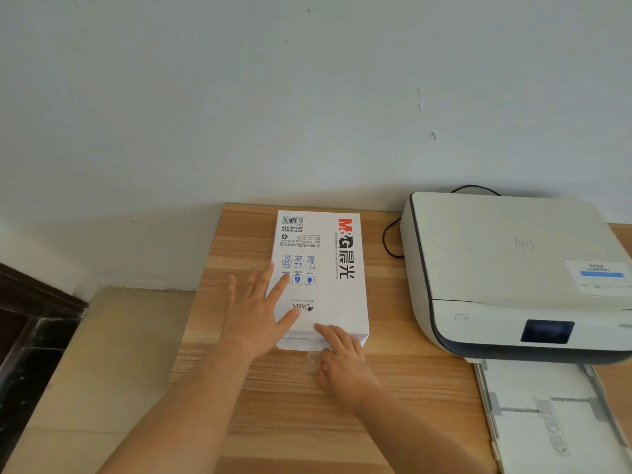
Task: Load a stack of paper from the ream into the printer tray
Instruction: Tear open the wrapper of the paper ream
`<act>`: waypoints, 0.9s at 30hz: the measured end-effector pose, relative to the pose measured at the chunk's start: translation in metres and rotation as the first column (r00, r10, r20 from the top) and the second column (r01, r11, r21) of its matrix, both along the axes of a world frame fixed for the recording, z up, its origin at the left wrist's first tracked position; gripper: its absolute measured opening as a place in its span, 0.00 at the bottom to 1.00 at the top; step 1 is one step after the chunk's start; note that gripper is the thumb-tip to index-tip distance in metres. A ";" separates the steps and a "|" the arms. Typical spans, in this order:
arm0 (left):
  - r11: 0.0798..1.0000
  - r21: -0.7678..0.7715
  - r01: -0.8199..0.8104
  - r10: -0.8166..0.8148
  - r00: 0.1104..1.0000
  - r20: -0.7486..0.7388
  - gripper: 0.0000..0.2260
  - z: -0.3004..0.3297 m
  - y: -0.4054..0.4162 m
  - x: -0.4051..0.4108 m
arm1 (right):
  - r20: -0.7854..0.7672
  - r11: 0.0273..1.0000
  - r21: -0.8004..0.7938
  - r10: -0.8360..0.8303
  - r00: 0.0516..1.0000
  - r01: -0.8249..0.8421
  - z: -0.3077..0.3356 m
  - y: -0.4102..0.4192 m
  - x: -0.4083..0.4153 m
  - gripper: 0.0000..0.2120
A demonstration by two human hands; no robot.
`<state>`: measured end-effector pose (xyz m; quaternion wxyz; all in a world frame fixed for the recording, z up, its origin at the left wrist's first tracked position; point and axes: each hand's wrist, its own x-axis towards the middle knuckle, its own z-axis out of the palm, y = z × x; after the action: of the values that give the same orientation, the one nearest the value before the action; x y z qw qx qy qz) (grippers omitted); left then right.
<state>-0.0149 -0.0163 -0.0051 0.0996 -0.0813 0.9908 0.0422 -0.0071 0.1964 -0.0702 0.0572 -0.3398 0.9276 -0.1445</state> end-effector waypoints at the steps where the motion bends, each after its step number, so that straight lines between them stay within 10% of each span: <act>1: 1.000 0.009 -0.004 0.004 1.000 0.007 0.33 -0.001 0.001 0.000 | -0.007 1.000 0.009 -0.001 1.000 0.001 -0.002 0.003 0.003 0.09; 22: 0.985 0.167 -0.046 0.043 0.999 0.023 0.28 0.007 -0.004 -0.016 | 0.043 0.954 -0.223 -0.195 0.980 0.200 0.019 0.020 -0.019 0.12; 27: 0.979 0.194 -0.064 0.053 0.997 0.058 0.29 0.005 -0.006 -0.005 | 0.122 0.978 0.000 -0.207 0.971 0.209 0.030 0.010 -0.048 0.22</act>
<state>-0.0194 -0.0220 0.0004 0.1318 -0.1012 0.9760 0.1404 -0.0546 0.2065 -0.0400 0.0957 -0.2318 0.9519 -0.1758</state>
